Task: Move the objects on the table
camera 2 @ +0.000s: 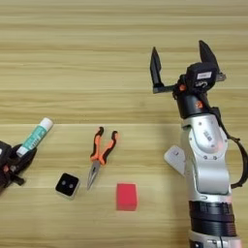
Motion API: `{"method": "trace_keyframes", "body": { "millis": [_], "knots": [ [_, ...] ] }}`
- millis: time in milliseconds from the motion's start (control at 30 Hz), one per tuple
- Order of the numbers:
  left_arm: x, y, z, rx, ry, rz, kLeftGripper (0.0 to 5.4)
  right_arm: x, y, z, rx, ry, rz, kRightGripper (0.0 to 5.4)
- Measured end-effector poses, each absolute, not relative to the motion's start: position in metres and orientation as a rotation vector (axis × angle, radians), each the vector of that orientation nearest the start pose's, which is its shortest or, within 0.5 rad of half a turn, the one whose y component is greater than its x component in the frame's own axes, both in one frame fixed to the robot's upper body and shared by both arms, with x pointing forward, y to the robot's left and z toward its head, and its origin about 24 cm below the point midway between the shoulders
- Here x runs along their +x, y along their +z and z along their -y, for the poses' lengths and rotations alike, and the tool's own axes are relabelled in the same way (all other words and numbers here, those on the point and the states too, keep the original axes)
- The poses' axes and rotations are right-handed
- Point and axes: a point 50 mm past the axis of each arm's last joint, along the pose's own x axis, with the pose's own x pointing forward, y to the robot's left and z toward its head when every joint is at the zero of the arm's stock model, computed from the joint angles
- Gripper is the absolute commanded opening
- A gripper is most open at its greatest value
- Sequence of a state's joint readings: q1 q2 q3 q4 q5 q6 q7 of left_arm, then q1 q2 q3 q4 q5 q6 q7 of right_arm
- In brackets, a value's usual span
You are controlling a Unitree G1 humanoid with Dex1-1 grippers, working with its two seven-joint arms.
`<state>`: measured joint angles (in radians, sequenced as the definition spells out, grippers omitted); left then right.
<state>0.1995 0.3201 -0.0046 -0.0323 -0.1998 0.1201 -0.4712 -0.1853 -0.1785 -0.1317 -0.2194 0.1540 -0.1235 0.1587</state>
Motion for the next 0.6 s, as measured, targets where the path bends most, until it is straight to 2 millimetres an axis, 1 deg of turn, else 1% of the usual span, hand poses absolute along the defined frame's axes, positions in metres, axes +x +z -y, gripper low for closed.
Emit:
{"method": "trace_keyframes", "body": {
  "millis": [233,467,600],
  "knots": [
    [0.203,0.007,-0.194,0.044,-0.438,-0.286,1.6,0.268,0.157,0.185,-0.069,0.107,0.532,5.4],
    [0.221,0.023,-0.188,0.063,-0.491,-0.202,1.6,0.269,0.155,0.186,-0.067,0.109,0.524,5.4],
    [0.229,0.031,-0.182,0.073,-0.533,-0.165,1.6,0.269,0.156,0.187,-0.079,0.143,0.524,5.4]
  ]
}}
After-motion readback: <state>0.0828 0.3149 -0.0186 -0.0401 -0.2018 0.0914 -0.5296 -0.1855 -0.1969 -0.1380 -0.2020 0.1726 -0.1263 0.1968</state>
